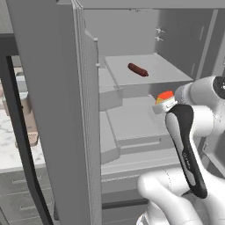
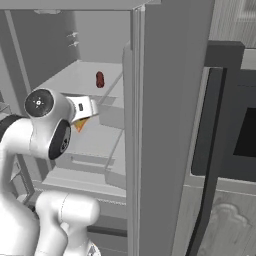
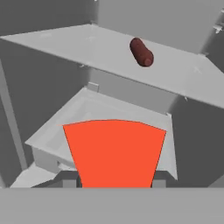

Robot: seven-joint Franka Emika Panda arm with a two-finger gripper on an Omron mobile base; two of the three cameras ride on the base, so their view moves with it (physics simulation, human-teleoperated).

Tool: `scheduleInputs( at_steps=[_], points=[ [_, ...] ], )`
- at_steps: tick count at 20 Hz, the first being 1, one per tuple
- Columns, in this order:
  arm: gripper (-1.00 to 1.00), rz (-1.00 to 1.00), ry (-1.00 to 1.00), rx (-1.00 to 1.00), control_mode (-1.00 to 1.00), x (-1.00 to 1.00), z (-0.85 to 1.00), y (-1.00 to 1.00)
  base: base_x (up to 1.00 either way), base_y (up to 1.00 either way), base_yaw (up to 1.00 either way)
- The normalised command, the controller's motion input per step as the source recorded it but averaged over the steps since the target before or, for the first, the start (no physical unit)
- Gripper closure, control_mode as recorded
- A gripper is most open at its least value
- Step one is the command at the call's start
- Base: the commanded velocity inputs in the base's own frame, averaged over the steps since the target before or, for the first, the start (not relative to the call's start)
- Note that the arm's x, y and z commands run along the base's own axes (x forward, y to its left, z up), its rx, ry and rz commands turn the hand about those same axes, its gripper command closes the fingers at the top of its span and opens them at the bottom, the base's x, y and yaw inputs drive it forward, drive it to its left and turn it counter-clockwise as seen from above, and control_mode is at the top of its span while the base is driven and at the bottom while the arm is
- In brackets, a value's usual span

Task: Retrieve the sausage and cheese from the fridge and place them on the cutting board on the counter.

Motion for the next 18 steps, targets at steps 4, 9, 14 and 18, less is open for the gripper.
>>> scheduleInputs(
  at_steps=[4,9,14,18],
  points=[
    [1.00,0.03,-0.04,0.08,-1.00,-0.66,0.47,-0.02,0.00,0.00,0.00],
    [1.00,0.00,0.00,0.01,-1.00,-0.56,0.71,-0.02,0.00,0.00,0.00],
    [1.00,0.00,0.00,-0.05,-1.00,-0.38,0.37,0.00,0.00,0.00,0.00],
    [1.00,0.00,0.00,-0.06,-1.00,-0.53,0.10,-0.04,0.00,0.00,0.00]
  ],
)
